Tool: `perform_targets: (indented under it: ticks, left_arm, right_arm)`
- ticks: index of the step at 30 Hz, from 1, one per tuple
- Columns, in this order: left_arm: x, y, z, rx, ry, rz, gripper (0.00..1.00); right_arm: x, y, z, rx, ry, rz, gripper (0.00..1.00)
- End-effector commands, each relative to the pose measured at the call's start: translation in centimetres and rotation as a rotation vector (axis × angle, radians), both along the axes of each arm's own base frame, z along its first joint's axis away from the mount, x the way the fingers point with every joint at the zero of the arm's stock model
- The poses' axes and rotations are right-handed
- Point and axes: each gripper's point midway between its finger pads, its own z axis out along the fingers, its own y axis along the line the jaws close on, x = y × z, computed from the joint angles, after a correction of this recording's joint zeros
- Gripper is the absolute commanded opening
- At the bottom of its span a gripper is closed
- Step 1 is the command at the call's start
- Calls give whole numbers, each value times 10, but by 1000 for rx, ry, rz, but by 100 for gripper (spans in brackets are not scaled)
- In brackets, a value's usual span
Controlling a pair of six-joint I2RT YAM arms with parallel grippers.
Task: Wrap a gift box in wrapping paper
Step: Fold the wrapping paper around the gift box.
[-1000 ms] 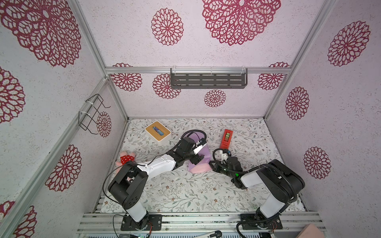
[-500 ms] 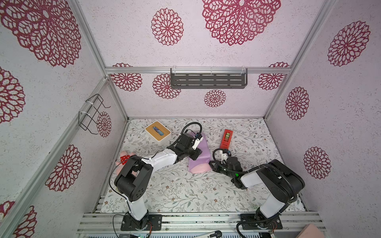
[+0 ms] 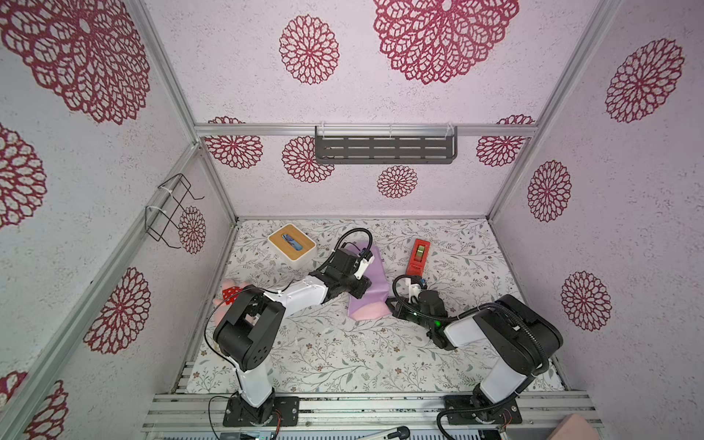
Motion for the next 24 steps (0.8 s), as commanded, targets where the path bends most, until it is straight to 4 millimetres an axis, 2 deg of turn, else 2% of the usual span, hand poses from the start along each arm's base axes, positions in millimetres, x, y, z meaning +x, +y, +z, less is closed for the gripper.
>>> perform_targets:
  ticks: [1,15,24]
  left_arm:
    - [-22,13,-41,73,117,3,34]
    - [-26,17,-47,87,127,1,33]
    - [-29,17,-49,84,134,-4,32]
  right_arm:
    - [5,5,7,20,-21,-9,10]
    - [3,19,7,36,-14,6,10]
    - [9,23,5,36,-12,-5,9]
